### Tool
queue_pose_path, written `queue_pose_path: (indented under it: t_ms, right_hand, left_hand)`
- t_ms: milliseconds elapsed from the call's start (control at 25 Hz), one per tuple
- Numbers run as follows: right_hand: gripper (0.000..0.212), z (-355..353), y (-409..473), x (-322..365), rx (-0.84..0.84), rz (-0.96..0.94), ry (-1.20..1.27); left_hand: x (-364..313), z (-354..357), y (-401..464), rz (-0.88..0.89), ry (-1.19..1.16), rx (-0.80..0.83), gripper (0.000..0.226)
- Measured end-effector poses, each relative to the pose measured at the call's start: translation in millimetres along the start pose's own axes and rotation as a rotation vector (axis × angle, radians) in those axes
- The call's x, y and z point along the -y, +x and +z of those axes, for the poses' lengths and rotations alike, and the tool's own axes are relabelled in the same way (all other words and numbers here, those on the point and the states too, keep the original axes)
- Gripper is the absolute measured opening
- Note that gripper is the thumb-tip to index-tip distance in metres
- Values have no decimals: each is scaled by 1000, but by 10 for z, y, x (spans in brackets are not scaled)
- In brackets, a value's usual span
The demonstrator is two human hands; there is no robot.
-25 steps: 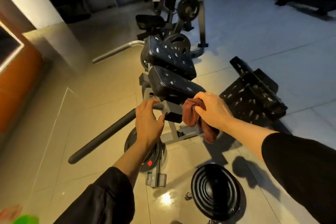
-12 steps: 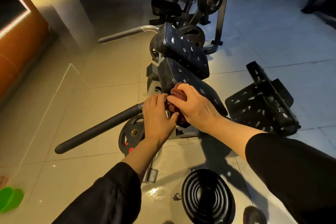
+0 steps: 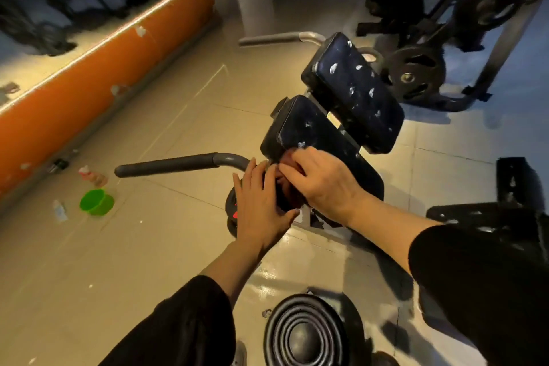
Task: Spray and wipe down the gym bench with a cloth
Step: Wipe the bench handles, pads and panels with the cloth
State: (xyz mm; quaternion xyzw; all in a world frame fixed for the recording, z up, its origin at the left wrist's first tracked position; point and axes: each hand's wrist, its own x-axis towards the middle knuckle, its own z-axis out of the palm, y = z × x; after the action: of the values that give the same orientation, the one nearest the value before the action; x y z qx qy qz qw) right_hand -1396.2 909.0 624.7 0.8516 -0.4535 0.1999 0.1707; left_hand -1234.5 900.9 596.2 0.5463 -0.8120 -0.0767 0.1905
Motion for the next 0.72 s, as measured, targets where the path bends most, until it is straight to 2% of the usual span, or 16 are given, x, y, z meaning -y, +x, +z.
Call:
queue_pose_path:
  t_ms: [80,160,240,320,400,480,560,720]
  right_hand:
    - [30,-28,167,-77,-25,-72,-38]
    - [35,40,33,-175,64,-168,-103]
    - [26,106,-198,-215,187,-237,-129]
    - [15,84,-246,-179,239,-219,-115]
    - [13,61,-100,-158,161,-197,-106]
    - [27,66,6,-161,50,-211,-162]
    - [42,171,-130,-212,9,-248,-201]
    - [38,344,-440,-263,-23,-324,-241]
  left_hand:
    - [-60,11,-56,-66,-23,-59,89]
    - [-33,14,-101,-81,32,-66,86]
    - [54,25,-134,-43,90,-39,91]
    - [107,20,-122,16,98,-50,93]
    - [132,10,-56,61,40,-109,85]
    - [172,6,41,111,3,-160,76]
    - [233,32,126,185,25,-204,72]
    - [457,24,231,251,180,-244,71]
